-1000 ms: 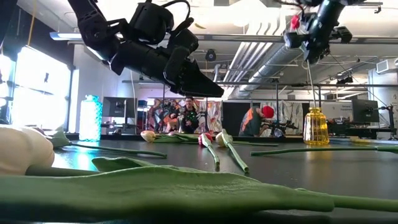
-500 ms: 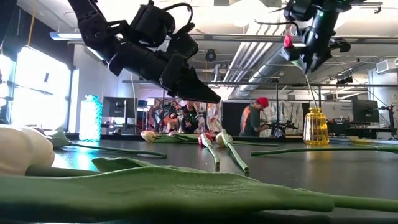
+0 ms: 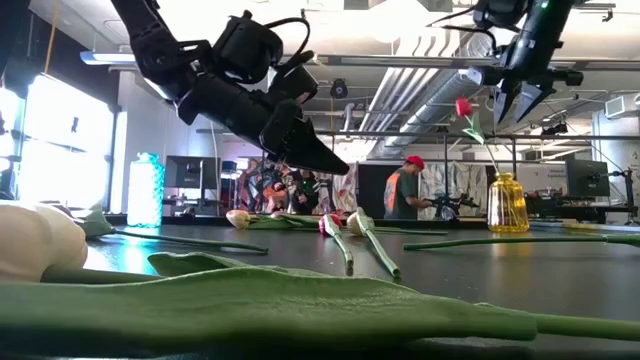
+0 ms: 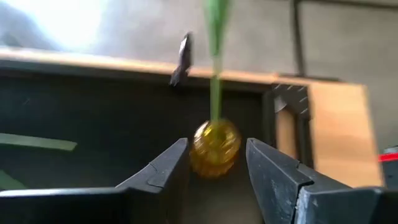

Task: Sort flowers into vase by color
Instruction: Put the right red tulip into the yellow vase

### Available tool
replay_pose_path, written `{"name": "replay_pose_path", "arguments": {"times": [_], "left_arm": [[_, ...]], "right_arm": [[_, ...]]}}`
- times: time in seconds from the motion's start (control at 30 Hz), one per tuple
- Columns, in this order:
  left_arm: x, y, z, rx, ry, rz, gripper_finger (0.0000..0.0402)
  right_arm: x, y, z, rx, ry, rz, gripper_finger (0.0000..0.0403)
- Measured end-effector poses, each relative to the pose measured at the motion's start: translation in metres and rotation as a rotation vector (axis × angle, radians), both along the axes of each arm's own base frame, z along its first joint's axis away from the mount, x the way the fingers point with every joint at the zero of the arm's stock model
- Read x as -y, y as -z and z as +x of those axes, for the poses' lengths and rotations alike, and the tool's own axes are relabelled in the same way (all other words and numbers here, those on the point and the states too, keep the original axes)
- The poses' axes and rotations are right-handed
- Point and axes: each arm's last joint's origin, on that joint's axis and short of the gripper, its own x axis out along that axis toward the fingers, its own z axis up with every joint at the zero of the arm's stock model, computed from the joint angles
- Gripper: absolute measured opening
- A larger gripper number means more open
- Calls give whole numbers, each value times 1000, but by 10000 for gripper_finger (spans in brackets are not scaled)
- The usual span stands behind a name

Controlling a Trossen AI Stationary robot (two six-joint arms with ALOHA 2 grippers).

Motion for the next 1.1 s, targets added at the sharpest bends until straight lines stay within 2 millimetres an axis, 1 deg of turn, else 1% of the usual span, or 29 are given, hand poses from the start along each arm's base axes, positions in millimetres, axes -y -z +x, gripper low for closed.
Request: {"name": "replay_pose_path", "arguments": {"times": [0.1, 0.2, 0.47, 0.57, 0.67, 0.8, 0.9, 0.97, 1.1], "left_arm": [[-1, 1, -1, -16, -10, 6, 144], [-1, 1, -1, -17, -23, 12, 144], [-1, 1, -1, -16, -25, 8, 144], [-1, 3, -2, -33, -22, 18, 144], [-5, 5, -7, -105, -72, 50, 144], [-11, -1, -16, -181, -179, 101, 144], [-10, -5, -24, -180, -203, 108, 144], [-9, -6, -30, -178, -207, 102, 144], [-8, -11, -45, -165, -242, 113, 144]], "right_arm": [[-6, 0, 1, 54, -75, 73, 151], [-12, 0, 7, 78, -152, 110, 151], [-30, -1, 24, 104, -262, 100, 151], [-36, 1, 35, 107, -318, 90, 151], [-42, 8, 55, 94, -384, 92, 151], [-47, 24, 90, 61, -508, 80, 151], [-49, 41, 120, 43, -592, 58, 151], [-49, 53, 138, 49, -618, 48, 151], [-49, 78, 169, 105, -665, 82, 151]]}}
